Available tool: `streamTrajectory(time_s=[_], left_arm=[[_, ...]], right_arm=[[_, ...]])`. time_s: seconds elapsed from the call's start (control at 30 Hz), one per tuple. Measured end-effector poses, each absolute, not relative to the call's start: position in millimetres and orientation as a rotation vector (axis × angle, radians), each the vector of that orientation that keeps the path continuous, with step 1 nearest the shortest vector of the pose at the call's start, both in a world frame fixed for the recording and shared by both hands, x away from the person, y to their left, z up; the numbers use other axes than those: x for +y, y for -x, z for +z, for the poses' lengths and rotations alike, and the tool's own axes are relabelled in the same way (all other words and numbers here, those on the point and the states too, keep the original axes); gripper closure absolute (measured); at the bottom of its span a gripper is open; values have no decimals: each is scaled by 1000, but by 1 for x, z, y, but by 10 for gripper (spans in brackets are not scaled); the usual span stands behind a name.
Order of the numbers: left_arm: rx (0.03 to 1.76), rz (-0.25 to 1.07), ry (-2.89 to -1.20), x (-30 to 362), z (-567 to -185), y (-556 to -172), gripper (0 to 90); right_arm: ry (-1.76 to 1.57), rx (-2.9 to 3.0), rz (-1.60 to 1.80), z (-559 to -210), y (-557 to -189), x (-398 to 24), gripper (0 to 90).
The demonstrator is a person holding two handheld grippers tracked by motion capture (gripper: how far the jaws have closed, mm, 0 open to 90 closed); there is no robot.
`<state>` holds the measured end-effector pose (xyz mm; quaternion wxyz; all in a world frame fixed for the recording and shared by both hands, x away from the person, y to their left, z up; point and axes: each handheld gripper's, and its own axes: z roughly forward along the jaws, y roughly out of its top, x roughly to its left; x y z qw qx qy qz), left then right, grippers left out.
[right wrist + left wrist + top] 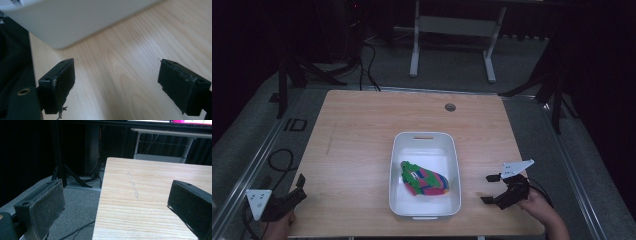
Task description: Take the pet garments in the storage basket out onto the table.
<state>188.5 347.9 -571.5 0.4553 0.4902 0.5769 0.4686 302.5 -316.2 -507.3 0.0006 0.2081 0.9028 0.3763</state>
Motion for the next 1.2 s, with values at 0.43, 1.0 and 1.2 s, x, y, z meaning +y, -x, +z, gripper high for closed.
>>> streamTrajectory(time_s=[0.43,1.0,1.2], left_arm=[[1420,1155,-1209,348,-572,-188,14],[1417,1147,-1208,348,-572,-188,14],[1415,1153,-1212,348,-572,-188,14]], right_arm=[[-426,2886,1218,-457,-304,-265,125],[-258,2947,1120,-444,-317,-182,133],[-196,2994,1035,-451,-321,-150,132]])
